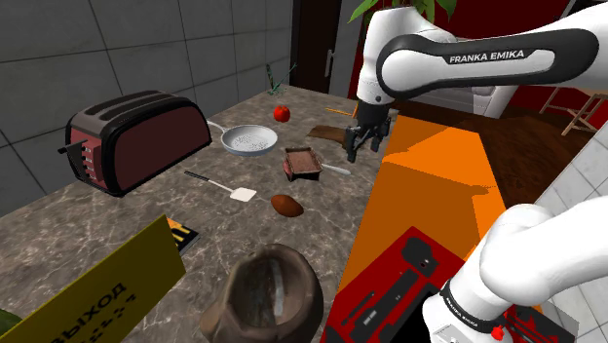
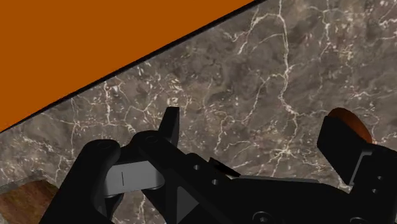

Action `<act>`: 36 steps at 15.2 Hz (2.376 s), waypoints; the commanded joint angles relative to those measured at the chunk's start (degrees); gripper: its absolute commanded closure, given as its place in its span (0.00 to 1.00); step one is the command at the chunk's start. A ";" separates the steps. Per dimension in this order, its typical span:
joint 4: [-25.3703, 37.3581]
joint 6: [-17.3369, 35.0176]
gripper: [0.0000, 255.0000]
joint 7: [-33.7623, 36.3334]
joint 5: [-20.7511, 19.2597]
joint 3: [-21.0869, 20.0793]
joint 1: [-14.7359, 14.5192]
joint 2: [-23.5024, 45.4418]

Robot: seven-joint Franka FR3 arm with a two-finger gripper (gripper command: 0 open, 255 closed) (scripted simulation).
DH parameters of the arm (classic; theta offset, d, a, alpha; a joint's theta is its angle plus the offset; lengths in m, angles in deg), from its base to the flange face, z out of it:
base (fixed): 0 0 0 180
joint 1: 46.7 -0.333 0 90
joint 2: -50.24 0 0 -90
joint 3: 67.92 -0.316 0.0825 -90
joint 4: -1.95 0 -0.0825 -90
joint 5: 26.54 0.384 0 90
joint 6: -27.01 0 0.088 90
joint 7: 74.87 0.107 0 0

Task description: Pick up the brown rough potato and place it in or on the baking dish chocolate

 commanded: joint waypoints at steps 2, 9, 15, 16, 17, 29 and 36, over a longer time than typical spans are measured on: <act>0.11 4.27 0.00 0.49 0.97 -1.27 -1.17 4.84; 3.86 12.08 0.00 1.95 2.47 -4.55 -3.77 17.55; 9.32 17.20 0.00 3.36 2.49 -7.18 -5.88 29.05; 10.42 17.89 0.00 3.62 2.37 -7.58 -6.25 31.00; 11.58 18.54 0.00 3.88 2.21 -7.97 -6.63 32.95; 9.90 24.75 0.00 4.67 1.29 -8.25 -7.14 37.70; 9.90 24.74 1.00 4.67 1.29 -8.25 -7.14 37.70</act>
